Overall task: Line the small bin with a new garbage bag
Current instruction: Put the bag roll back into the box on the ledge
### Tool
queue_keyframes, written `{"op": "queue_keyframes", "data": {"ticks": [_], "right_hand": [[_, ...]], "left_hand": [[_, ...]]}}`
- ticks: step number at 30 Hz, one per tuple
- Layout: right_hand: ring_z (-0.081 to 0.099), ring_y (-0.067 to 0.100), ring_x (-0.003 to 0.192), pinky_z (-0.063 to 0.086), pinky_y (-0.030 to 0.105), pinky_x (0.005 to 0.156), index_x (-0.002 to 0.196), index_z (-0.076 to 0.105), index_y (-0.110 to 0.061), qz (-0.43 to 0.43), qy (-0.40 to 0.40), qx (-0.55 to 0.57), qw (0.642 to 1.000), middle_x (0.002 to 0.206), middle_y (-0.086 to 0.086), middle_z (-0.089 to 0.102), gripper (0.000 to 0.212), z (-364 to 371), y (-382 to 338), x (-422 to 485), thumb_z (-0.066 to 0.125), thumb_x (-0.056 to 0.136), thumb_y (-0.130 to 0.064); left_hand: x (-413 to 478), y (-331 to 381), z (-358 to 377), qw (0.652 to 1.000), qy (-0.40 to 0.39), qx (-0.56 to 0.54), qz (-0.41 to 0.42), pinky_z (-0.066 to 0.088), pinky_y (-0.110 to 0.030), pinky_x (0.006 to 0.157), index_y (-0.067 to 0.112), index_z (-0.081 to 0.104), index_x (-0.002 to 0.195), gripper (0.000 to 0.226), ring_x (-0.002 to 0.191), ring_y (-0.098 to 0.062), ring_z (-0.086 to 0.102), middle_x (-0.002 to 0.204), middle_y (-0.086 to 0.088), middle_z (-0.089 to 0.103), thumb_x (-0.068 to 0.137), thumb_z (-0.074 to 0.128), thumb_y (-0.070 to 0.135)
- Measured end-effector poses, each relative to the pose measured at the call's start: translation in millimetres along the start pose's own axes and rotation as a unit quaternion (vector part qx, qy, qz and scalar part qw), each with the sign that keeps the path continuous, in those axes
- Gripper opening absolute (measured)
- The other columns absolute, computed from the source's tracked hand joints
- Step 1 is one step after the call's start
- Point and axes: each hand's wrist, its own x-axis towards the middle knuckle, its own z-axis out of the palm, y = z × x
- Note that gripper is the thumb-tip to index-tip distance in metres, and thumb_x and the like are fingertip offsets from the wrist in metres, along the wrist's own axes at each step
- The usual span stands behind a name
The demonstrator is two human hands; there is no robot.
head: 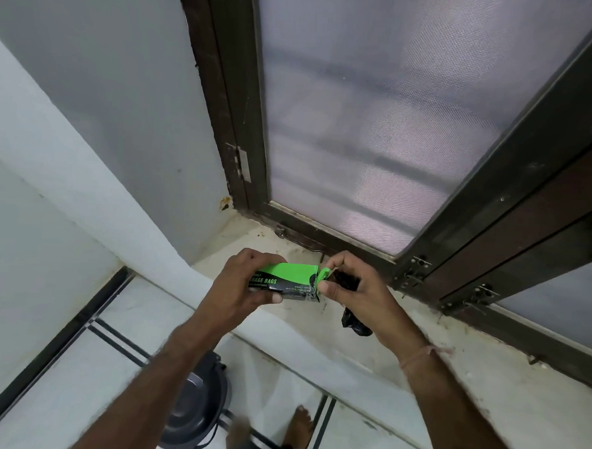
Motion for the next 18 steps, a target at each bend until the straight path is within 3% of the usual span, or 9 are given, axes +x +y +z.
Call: {"op": "queue_keyframes", "data": {"ticks": [2, 4, 6, 9, 12, 15, 18], "right_hand": [[0.049, 0.016, 0.053, 0.046, 0.030, 0.047, 0.101, 0.070, -0.015, 0.011, -0.018, -0.012, 1.000, 0.081, 0.011, 0.061, 0.010, -1.5, -2.4, 1.7, 0.077, 0.094, -0.019], [0.046, 0.025, 0.052, 0.044, 0.044, 0.042, 0.099, 0.074, -0.020, 0.025, -0.025, -0.011, 0.999, 0.086, 0.019, 0.065, 0.009, -2.6, -1.0, 4.8, 0.077, 0.094, -0.027], [0.047, 0.033, 0.063, 0.043, 0.059, 0.048, 0.098, 0.075, -0.022, 0.025, -0.015, -0.006, 1.000, 0.087, 0.019, 0.066, 0.010, -2.6, 4.1, 7.0, 0.077, 0.094, -0.031], [0.051, 0.024, 0.067, 0.044, 0.041, 0.062, 0.102, 0.069, -0.017, 0.012, 0.013, 0.033, 0.999, 0.083, -0.001, 0.063, 0.011, 2.0, 7.6, 5.1, 0.077, 0.094, -0.019], [0.058, 0.000, 0.074, 0.047, 0.018, 0.069, 0.107, 0.065, -0.013, 0.005, 0.043, 0.057, 0.997, 0.095, -0.003, 0.067, 0.018, 7.4, 13.1, 3.9, 0.076, 0.093, -0.009], [0.061, 0.000, 0.081, 0.050, 0.016, 0.071, 0.112, 0.069, -0.015, 0.018, 0.060, 0.077, 0.995, 0.100, -0.003, 0.070, 0.020, 11.0, 19.1, 2.0, 0.073, 0.095, -0.007], [0.061, 0.000, 0.066, 0.050, 0.018, 0.055, 0.123, 0.071, -0.021, 0.054, 0.070, 0.074, 0.993, 0.103, 0.004, 0.069, 0.030, 14.4, 26.5, 5.2, 0.074, 0.095, -0.009]], "left_hand": [[-0.3, -0.2, -0.3, 1.000, -0.007, 0.011, 0.004, 0.047, -0.037, 0.094, 0.039, 0.064, 0.127, 0.055, 0.111, -0.023, 0.055, 0.114, 0.006, 0.059, 0.074, 0.080, 0.041], [-0.3, 0.4, 0.2, 1.000, -0.011, 0.019, 0.000, 0.047, -0.036, 0.094, 0.038, 0.064, 0.128, 0.056, 0.111, -0.022, 0.054, 0.114, 0.008, 0.058, 0.075, 0.079, 0.041], [-0.4, 2.1, 1.1, 1.000, -0.008, 0.020, -0.005, 0.047, -0.034, 0.094, 0.038, 0.064, 0.128, 0.056, 0.112, -0.021, 0.053, 0.115, 0.009, 0.057, 0.074, 0.079, 0.040], [-0.6, 4.8, 3.3, 1.000, 0.002, 0.024, -0.006, 0.045, -0.032, 0.093, 0.037, 0.065, 0.128, 0.056, 0.111, -0.021, 0.052, 0.114, 0.008, 0.057, 0.074, 0.079, 0.039], [-1.6, 4.7, 6.7, 1.000, 0.002, 0.020, -0.015, 0.045, -0.033, 0.093, 0.035, 0.066, 0.128, 0.057, 0.111, -0.021, 0.052, 0.113, 0.008, 0.057, 0.072, 0.079, 0.038], [1.0, -0.2, 10.4, 0.999, 0.013, 0.029, -0.022, 0.045, -0.032, 0.091, 0.033, 0.067, 0.128, 0.059, 0.109, -0.021, 0.052, 0.110, 0.007, 0.057, 0.071, 0.080, 0.037], [12.2, -11.5, 15.8, 0.998, 0.011, 0.055, -0.034, 0.040, -0.021, 0.087, 0.029, 0.067, 0.130, 0.059, 0.110, -0.021, 0.049, 0.113, 0.003, 0.057, 0.075, 0.085, 0.026]]}}
